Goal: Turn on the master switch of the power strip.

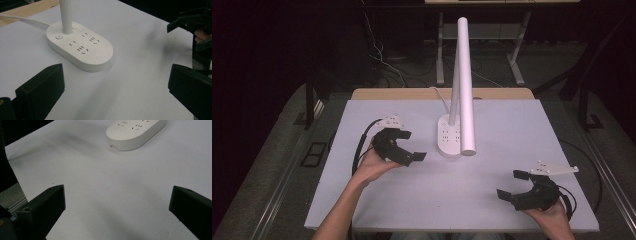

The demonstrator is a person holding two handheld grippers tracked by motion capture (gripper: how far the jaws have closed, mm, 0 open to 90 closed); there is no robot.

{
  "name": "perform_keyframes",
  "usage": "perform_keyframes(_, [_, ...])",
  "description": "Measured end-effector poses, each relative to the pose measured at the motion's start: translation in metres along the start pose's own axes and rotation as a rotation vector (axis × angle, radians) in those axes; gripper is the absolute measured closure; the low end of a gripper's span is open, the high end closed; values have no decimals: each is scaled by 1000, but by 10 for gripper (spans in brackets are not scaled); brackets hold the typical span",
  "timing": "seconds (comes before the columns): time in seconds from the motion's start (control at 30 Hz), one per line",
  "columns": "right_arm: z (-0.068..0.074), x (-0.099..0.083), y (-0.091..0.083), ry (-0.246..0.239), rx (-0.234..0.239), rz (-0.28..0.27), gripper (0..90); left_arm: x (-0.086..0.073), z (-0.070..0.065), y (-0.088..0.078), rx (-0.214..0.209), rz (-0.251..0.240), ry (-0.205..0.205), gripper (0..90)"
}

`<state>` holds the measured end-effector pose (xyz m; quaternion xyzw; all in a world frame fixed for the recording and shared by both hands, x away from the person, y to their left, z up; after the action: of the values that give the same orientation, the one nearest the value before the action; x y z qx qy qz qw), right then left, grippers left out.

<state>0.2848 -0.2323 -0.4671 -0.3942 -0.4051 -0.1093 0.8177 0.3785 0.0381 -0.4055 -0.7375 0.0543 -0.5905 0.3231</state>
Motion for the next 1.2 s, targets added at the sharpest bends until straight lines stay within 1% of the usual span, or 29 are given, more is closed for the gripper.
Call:
perform_keyframes(0.03, [0,0,0,-1,0,0,0,1,1,1,1,6,7,0])
perform_keyframes(0.1, [-1,0,0,-3,0,-2,0,3,2,4,-2,11,8,0])
perform_keyframes(0.13, [0,0,0,-3,2,-2,0,3,3,5,-5,22,14,0])
perform_keyframes(0.23, [0,-1,2,-10,2,2,0,7,5,11,-10,29,23,0])
perform_keyframes(0.3, [0,-1,2,-10,3,6,0,8,7,15,-11,32,20,0])
perform_keyframes(0.43, [1,-2,3,-8,6,10,0,11,12,20,-10,48,30,0])
perform_keyframes(0.63, [-1,-1,2,-7,0,6,0,14,20,25,-15,47,18,0])
perform_keyframes(0.73, [-1,-1,1,-3,0,9,0,15,26,27,-14,56,31,0])
perform_keyframes(0.8, [-1,-1,1,-2,0,9,0,17,28,28,-15,59,32,0])
perform_keyframes(0.87, [-1,-1,1,-1,0,9,0,20,30,30,-10,49,19,0])
perform_keyframes(0.97, [-2,-1,1,-2,0,9,0,23,34,31,-9,54,21,0])
perform_keyframes(1.03, [-2,-1,1,-2,0,9,0,25,36,32,-9,50,13,1])
perform_keyframes(1.2, [-3,-1,1,-8,-2,2,0,30,40,36,-20,54,7,1])
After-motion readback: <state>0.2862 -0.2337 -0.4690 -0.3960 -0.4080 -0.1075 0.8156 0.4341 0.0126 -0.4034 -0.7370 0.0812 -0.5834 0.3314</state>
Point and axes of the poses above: each handheld gripper's, and its own axes: y roughly forward along the jaws, x roughly out of its top, z roughly to its left, the point moved 10 cm from there along y, roughly forward along the jaws, and after that the axes turned 7 degrees about y, right-handed, at the moved point
